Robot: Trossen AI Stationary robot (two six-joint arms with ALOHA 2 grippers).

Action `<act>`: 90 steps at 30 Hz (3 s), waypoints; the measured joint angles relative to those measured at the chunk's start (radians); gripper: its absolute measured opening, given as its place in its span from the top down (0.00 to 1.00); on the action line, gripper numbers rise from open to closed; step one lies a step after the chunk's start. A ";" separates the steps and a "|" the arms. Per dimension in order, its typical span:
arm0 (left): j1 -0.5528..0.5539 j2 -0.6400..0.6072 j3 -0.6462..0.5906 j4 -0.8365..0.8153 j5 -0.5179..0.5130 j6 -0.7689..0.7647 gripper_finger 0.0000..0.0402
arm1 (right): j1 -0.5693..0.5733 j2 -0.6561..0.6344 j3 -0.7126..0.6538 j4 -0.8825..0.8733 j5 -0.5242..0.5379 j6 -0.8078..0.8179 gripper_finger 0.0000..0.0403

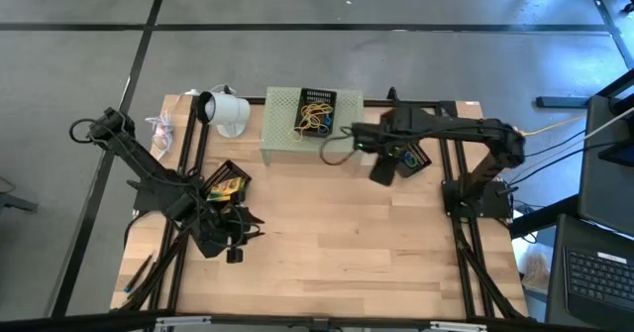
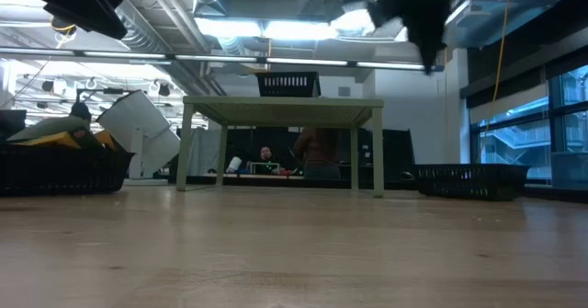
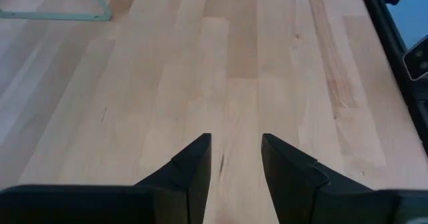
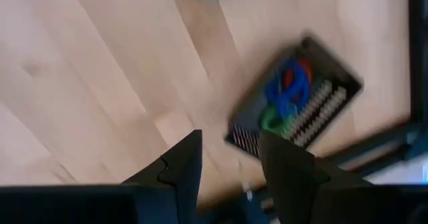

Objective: Pick & Place Office Desk Supplies
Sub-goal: Put the top black bin on the shelf

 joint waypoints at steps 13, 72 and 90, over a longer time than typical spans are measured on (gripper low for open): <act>-0.011 0.000 0.000 0.003 -0.036 -0.007 0.68 | 0.084 -0.284 -0.584 0.249 0.000 0.016 0.66; -0.011 0.000 0.000 -0.001 -0.107 0.055 0.68 | 0.084 -0.280 -0.874 0.580 0.154 -0.177 0.96; -0.011 0.000 0.000 -0.001 -0.111 0.084 0.68 | 0.088 -0.276 -0.226 0.232 0.233 0.106 0.98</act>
